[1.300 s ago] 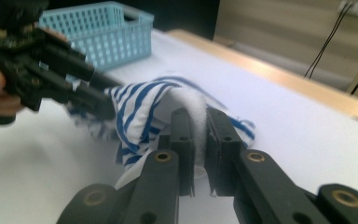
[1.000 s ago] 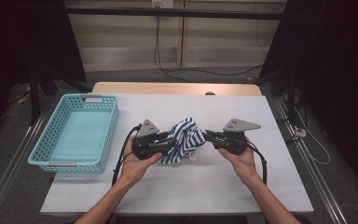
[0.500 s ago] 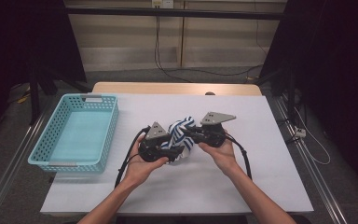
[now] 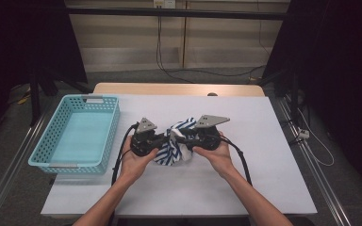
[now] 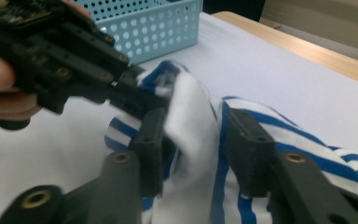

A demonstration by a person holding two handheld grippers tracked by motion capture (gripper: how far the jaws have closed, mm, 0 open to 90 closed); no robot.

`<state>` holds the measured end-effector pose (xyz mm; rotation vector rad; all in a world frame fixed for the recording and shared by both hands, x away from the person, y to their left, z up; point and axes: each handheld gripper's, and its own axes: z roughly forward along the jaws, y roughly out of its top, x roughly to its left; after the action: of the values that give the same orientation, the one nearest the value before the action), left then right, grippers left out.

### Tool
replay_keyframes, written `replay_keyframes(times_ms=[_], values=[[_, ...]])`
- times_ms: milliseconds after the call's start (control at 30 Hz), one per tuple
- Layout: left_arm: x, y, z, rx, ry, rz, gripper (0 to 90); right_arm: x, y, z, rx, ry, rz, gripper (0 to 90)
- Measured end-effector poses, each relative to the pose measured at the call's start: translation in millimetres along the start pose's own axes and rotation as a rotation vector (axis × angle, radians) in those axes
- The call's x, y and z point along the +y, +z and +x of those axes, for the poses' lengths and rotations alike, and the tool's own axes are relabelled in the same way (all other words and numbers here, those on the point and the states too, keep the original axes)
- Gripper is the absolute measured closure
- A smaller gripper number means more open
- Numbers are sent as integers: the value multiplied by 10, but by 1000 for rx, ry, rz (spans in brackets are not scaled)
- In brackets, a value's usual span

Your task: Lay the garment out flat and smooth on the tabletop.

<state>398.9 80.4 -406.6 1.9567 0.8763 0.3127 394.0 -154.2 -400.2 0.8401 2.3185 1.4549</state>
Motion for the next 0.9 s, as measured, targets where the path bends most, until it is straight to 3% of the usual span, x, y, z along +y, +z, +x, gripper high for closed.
replay_keyframes(times_ms=[100, 133, 200, 267, 300, 333, 367, 467, 533, 633, 700, 733, 833, 900], values=[[-28, 2, 94, 19, -12, 34, 837, -61, -33, 3, -12, -7, 28, 453], [-42, 20, 94, 26, -51, 12, 837, -89, -57, 5, -17, -6, 35, 435], [-55, 12, 161, 21, -21, 50, 836, -150, -103, 21, -25, -43, 54, 371], [-72, 40, 169, 33, -56, 36, 835, -245, -140, 75, -7, -86, 101, 321], [-74, 40, 196, 39, -37, 60, 833, -285, -145, 90, 3, -82, 108, 307], [-85, 57, 206, 43, -44, 54, 830, -335, -138, 113, 6, -81, 122, 290], [-92, 65, 226, 54, -32, 72, 826, -376, -120, 125, -1, -103, 146, 289], [-133, 90, 261, 73, -46, 85, 826, -458, -50, 125, 5, -96, 179, 336], [-169, 125, 252, 80, -91, 73, 827, -482, -10, 121, 4, -111, 192, 369], [-210, 151, 304, 86, -97, 88, 826, -505, 28, 136, 1, -122, 211, 435], [-228, 157, 334, 83, -110, 107, 826, -521, 48, 151, -6, -151, 234, 468], [-239, 161, 338, 72, -124, 108, 825, -531, 59, 164, -4, -142, 239, 483], [-240, 167, 352, 77, -112, 107, 821, -563, 107, 162, -24, -180, 266, 507], [-238, 174, 345, 73, -108, 108, 821, -567, 131, 168, -38, -169, 256, 545]])
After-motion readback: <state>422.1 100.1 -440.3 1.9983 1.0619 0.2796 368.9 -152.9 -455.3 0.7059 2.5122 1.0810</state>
